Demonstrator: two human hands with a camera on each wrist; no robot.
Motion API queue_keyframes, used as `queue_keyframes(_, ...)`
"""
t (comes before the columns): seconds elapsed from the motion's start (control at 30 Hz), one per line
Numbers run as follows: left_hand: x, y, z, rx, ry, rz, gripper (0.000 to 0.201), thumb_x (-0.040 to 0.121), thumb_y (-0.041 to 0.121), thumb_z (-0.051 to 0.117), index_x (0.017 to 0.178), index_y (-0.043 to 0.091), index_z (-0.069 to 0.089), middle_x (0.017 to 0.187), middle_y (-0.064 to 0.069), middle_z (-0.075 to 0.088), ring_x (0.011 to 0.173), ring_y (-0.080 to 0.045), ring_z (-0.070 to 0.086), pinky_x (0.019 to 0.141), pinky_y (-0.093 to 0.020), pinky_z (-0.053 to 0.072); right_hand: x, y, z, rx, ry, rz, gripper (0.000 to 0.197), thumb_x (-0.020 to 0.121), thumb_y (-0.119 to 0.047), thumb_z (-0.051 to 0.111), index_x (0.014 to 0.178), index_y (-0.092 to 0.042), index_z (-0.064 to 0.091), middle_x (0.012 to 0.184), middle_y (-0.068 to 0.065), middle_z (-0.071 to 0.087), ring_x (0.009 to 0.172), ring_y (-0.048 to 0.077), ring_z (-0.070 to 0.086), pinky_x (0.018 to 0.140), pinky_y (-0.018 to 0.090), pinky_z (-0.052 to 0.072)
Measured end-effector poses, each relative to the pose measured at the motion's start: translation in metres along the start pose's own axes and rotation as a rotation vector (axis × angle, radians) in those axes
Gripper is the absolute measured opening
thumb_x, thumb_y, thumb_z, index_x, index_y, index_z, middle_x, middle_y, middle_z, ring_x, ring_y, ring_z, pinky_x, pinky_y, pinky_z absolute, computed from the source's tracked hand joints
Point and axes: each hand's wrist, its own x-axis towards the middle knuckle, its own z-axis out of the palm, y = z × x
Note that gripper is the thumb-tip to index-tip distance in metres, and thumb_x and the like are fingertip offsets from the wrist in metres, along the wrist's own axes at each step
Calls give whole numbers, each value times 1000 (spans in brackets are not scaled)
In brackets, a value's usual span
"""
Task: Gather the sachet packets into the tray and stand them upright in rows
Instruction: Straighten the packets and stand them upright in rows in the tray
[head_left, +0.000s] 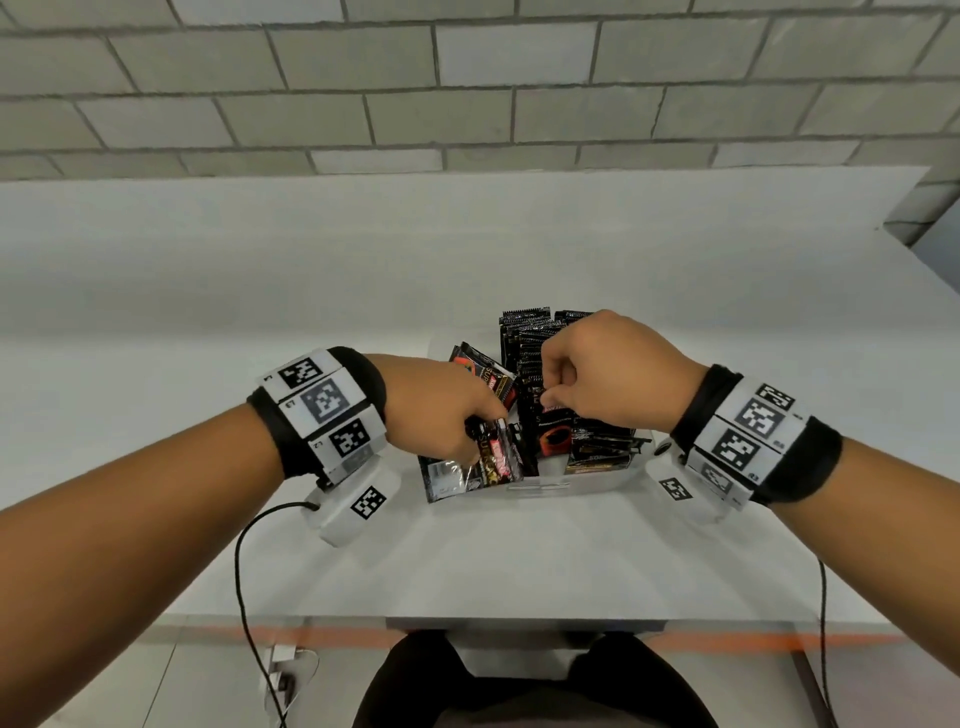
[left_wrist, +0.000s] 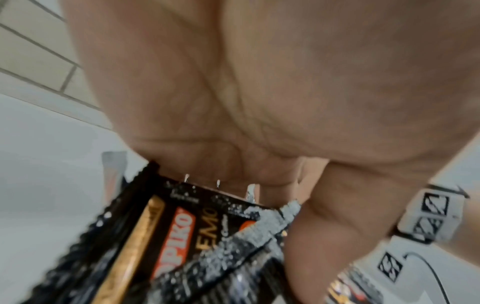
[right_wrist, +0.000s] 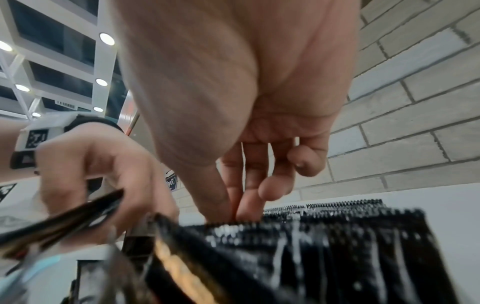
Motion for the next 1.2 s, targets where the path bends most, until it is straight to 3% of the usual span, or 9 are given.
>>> queue_keyframes(0.17, -17, -8, -9, -418, 375, 122, 11, 93, 32, 65, 103, 36, 67, 89, 9, 72, 81, -12, 66, 80, -38, 53, 0, 6, -4, 145, 71, -33, 6, 86, -35, 74, 83, -30, 73, 76, -12, 67, 69, 3, 61, 65, 26, 50)
queue_keyframes(0.3, -24, -1, -4, -876, 612, 163, 22, 98, 12, 65, 120, 13, 64, 103, -5, 78, 90, -27, 75, 80, -41, 61, -11, 1, -24, 689, 273, 42, 26, 102, -36, 55, 91, -23, 74, 76, 0, 73, 60, 9, 60, 61, 24, 48)
queue_keyframes(0.43, -22, 18, 8, -1219, 662, 151, 29, 94, 11, 68, 121, 5, 57, 97, -20, 75, 74, -49, 73, 56, -57, 61, -25, -13, -28, 979, 174, -10, 26, 93, -36, 68, 104, -12, 71, 76, 13, 71, 59, 23, 61, 54, 33, 52)
queue_keyframes(0.53, -16, 27, 22, -1319, 726, 125, 31, 97, 21, 65, 120, 5, 51, 90, -18, 73, 64, -42, 71, 49, -47, 60, -27, -14, -22, 949, 105, -12, 22, 89, -15, 74, 109, -9, 68, 77, 14, 74, 55, 20, 64, 52, 33, 54)
queue_keyframes(0.7, -10, 30, 42, -1595, 680, 126, 50, 92, 41, 59, 128, 9, 44, 92, -20, 64, 63, -33, 63, 53, -43, 59, -33, -3, -22, 1036, 448, -96, 16, 85, 13, 68, 89, -2, 71, 85, 12, 75, 77, 27, 74, 71, 39, 60)
queue_keyframes(0.83, -11, 28, 46, -1703, 673, 185, 62, 93, 50, 59, 133, 3, 49, 101, -23, 68, 69, -34, 67, 54, -39, 58, -40, -10, -20, 1121, 302, -329, 28, 73, 20, 45, 80, 5, 68, 94, 24, 73, 97, 31, 70, 87, 36, 54)
queue_keyframes(0.93, -11, 30, 45, -1622, 738, 197, 47, 87, 23, 75, 125, 8, 53, 95, -12, 71, 65, -28, 68, 48, -33, 56, -39, -12, -12, 1141, 202, -348, 27, 71, 10, 43, 84, 8, 67, 95, 27, 71, 94, 36, 67, 86, 39, 52)
queue_keyframes(1.07, -13, 34, 45, -1586, 889, 213, 51, 78, 14, 75, 125, 9, 53, 99, -13, 71, 69, -29, 70, 55, -35, 59, -34, -11, -4, 1096, 276, -189, 30, 82, 1, 71, 110, -4, 63, 111, 15, 67, 94, 36, 67, 81, 43, 59)
queue_keyframes(1.2, -14, 31, 45, -1555, 951, 162, 47, 84, 6, 75, 123, 9, 49, 101, -15, 69, 75, -33, 71, 64, -43, 62, -31, -12, -8, 1114, 283, 12, 27, 79, 0, 81, 103, -4, 68, 91, 21, 72, 70, 31, 71, 65, 41, 62)
